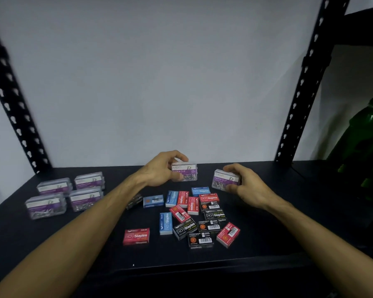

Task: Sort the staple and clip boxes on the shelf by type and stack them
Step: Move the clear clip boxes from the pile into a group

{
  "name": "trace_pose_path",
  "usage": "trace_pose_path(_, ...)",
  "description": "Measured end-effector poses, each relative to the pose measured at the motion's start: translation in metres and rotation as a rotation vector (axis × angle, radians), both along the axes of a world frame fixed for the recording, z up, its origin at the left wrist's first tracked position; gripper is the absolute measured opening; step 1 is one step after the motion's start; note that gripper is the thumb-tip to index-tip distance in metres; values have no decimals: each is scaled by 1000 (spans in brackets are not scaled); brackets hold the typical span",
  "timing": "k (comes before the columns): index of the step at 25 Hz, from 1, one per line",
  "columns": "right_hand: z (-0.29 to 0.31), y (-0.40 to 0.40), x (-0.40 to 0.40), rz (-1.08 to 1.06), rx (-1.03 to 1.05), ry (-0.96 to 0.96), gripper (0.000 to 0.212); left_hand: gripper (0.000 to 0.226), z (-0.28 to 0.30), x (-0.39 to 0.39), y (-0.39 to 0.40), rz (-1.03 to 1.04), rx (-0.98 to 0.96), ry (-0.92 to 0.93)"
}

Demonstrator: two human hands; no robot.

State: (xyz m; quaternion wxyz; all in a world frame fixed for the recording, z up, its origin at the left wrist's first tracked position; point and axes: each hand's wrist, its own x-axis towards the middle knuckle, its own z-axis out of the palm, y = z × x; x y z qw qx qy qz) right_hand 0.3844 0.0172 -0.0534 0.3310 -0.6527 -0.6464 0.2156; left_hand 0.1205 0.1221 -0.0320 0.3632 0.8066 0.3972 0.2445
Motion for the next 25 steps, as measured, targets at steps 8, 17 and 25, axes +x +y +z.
trace_pose_path(8,16,19,-82,171,25,4,51,44,20,-111,-33,118,18,-1)
trace_pose_path(17,16,33,-200,399,23,-18,50,44,9,-233,-76,317,14,-7)
trace_pose_path(25,-4,27,-282,539,-5,-36,51,44,-17,-299,-105,416,-68,1)
